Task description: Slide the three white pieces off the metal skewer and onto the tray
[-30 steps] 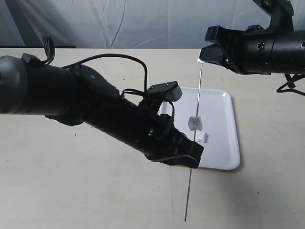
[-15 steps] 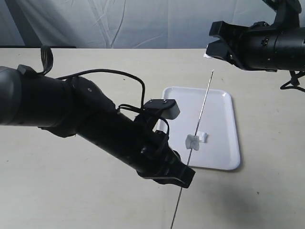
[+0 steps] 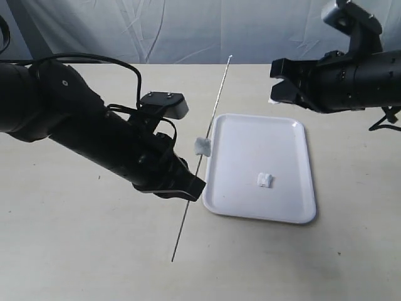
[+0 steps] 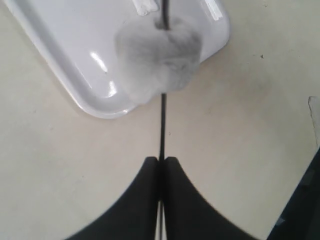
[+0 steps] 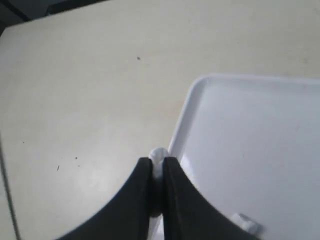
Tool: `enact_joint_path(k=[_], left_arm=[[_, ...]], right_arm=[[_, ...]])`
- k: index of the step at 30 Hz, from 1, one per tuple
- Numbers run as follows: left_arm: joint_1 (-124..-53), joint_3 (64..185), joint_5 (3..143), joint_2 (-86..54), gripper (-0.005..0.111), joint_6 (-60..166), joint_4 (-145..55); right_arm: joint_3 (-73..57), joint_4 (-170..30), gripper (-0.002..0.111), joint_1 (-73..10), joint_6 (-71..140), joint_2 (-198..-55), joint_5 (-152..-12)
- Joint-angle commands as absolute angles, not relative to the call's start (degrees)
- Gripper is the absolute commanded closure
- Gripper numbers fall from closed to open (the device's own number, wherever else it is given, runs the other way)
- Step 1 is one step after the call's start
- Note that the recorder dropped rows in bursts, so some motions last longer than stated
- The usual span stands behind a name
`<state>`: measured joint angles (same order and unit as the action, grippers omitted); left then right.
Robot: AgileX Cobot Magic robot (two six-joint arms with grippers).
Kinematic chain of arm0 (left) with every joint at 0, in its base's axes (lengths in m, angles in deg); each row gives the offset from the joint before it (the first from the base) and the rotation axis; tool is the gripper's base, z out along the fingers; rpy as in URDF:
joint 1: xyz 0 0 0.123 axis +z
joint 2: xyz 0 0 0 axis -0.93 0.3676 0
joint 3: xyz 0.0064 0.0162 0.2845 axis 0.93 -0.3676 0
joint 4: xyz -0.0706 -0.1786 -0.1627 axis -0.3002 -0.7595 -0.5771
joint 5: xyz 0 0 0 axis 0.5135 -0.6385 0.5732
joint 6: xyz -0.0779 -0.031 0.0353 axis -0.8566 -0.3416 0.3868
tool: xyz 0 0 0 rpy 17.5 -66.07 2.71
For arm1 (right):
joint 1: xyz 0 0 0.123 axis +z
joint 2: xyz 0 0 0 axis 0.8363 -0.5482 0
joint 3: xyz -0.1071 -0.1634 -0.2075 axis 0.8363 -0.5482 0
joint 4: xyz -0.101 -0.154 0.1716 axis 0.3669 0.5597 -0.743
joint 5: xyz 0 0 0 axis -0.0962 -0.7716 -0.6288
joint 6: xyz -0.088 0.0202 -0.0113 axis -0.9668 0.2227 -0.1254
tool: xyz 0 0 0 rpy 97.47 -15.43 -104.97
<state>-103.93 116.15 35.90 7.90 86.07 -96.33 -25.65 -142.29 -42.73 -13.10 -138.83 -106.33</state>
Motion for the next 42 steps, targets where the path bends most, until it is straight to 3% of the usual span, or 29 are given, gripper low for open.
enact_joint_path(k=[1, 10, 17, 28, 30, 33, 42], left_arm=[[-103.9, 116.0, 35.4, 7.5, 0.107, 85.6, -95.5], [-103.9, 116.0, 35.5, 7.9, 0.107, 85.6, -95.5], [-103.9, 116.0, 35.1, 7.9, 0.107, 85.6, -95.5], [-103.9, 117.7, 32.6, 12.9, 0.107, 85.7, -95.9], [-103.9, 118.9, 32.7, 13.1, 0.107, 85.7, -95.7], [-103.9, 122.0, 32.5, 13.1, 0.107, 85.6, -95.5], [-103.8, 128.3, 28.0, 15.3, 0.107, 87.1, -99.3]], right_arm=[[-26.8, -141.5, 0.106, -43.0, -11.7, -143.1, -108.0], [-30.0, -142.5, 0.106, -43.0, -11.9, -146.4, -105.7], [-30.0, -143.5, 0.089, -43.0, -12.0, -148.7, -105.3], [-29.9, -145.9, 0.088, -43.0, -15.3, -150.3, -107.2], [-29.9, -147.4, 0.084, -43.0, -16.9, -149.0, -107.8], [-29.9, -147.5, 0.064, -43.0, -17.4, -145.3, -110.1], [-29.9, -146.0, 0.064, -43.0, -20.8, -130.5, -122.5]])
